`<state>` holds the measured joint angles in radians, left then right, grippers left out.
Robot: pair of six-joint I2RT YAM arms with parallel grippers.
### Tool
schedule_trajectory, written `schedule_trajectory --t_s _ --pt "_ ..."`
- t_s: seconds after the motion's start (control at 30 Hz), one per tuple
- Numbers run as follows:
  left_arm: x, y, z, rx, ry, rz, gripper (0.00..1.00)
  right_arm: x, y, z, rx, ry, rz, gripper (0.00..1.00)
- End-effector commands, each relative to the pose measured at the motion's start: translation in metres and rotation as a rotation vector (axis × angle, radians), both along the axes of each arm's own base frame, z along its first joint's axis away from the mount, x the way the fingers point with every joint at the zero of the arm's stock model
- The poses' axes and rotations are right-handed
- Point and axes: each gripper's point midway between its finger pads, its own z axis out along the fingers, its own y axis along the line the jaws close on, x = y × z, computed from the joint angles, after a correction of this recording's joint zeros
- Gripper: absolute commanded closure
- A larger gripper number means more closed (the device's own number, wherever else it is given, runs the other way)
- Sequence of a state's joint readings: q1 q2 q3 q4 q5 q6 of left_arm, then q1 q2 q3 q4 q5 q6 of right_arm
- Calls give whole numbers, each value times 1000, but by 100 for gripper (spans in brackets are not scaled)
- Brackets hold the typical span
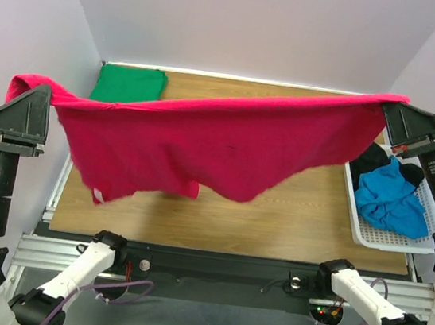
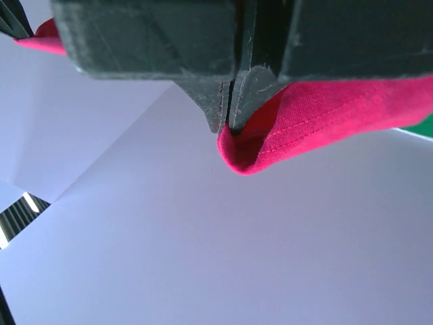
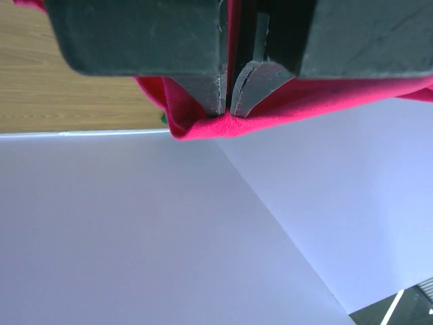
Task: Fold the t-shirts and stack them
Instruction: Flatten the tshirt out
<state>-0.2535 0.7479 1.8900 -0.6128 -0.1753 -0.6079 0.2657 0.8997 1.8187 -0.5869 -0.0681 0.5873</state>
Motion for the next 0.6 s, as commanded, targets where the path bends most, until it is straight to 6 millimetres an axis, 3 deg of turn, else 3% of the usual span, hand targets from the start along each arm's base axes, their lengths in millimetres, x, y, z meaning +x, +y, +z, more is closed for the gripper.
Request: schedule_trajectory --t_s 0.0,0.17,0.2,0.23,0.3,0.33,0.37,0.43,0.47,0.5,0.53,0.57 --pt "9 0 11 35 -27 25 100 21 0 -9 -26 43 -31 100" --pt "81 -5 -22 70 110 92 100 77 9 -48 -75 174 -69 100" --pt "97 -7 -32 83 145 108 100 103 7 -64 -89 231 -114 100" --pt "125 -10 -45 106 202 130 100 114 7 -71 -109 248 -130 100" --pt "156 -7 -53 114 240 189 100 139 7 -85 -133 293 -168 100" --pt "190 -8 -67 150 298 214 100 162 6 -97 -160 325 -205 100" --pt "205 -9 -70 155 319 221 100 175 6 -102 -176 340 -223 100" --pt "224 -7 -51 157 289 240 100 207 6 -106 -193 360 -265 100" --pt "258 -15 -59 184 316 214 100 215 5 -104 -208 354 -274 100" --pt "253 -17 -20 175 231 195 100 224 5 -102 -210 353 -281 100" --pt "286 -27 -28 212 260 172 100 246 2 -109 -218 371 -283 100" --pt "292 -31 -24 228 263 150 100 248 -2 -87 -204 322 -282 100"
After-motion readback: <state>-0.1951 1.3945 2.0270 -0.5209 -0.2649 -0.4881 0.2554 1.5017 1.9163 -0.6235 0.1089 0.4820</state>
